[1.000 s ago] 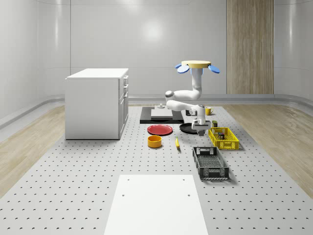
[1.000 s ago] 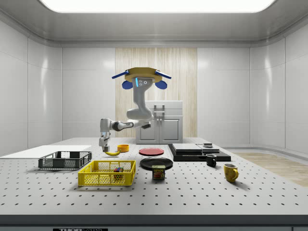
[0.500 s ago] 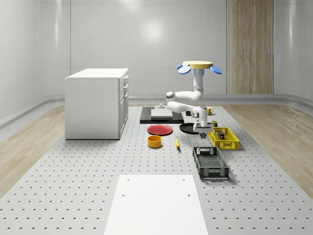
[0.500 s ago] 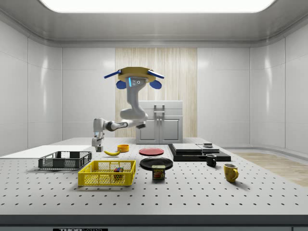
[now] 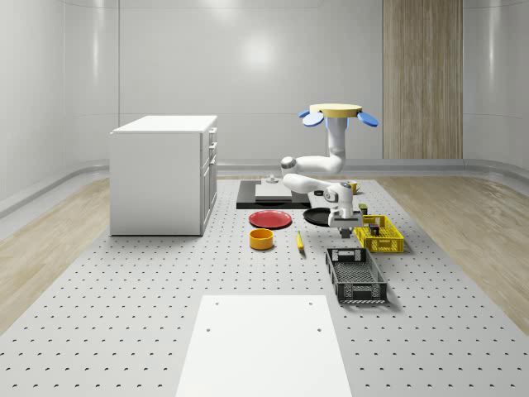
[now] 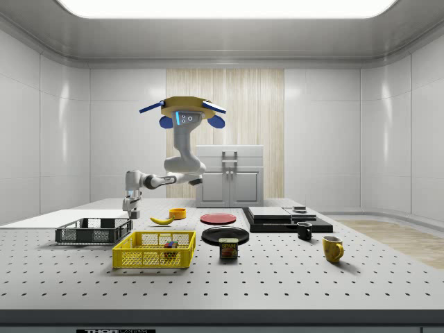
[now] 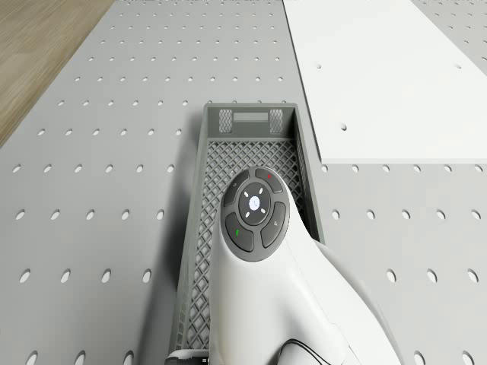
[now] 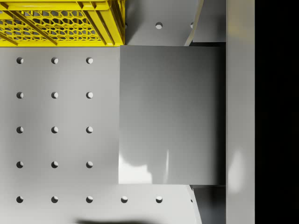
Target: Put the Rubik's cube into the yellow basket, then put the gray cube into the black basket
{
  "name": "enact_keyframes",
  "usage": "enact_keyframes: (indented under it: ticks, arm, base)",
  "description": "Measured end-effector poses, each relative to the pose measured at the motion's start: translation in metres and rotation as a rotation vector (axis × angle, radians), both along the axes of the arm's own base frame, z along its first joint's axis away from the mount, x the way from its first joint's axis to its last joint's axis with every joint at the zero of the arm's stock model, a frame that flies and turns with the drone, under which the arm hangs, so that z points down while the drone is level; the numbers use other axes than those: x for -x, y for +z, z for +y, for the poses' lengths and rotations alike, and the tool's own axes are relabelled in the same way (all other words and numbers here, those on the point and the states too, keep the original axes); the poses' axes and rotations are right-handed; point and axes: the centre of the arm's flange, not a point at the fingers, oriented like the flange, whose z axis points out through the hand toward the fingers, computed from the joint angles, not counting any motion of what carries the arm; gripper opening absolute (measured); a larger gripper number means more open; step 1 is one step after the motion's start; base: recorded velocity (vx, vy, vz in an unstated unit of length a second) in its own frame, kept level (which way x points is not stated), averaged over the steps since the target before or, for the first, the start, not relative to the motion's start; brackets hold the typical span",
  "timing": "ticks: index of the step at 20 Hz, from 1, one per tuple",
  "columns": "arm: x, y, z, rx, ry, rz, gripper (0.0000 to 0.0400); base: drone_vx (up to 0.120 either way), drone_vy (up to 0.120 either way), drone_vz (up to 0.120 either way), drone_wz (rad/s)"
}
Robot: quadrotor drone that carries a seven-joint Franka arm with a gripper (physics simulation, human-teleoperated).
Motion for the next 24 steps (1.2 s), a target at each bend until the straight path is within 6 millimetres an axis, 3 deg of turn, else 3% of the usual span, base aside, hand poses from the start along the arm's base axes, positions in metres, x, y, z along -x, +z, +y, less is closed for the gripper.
enact_keyframes:
  ticks: [24]
  arm:
    - [0.0,0.0,0.0,0.0,0.0,0.0,0.0251]
  base:
    - [0.12,0.0,0.0,0.0]
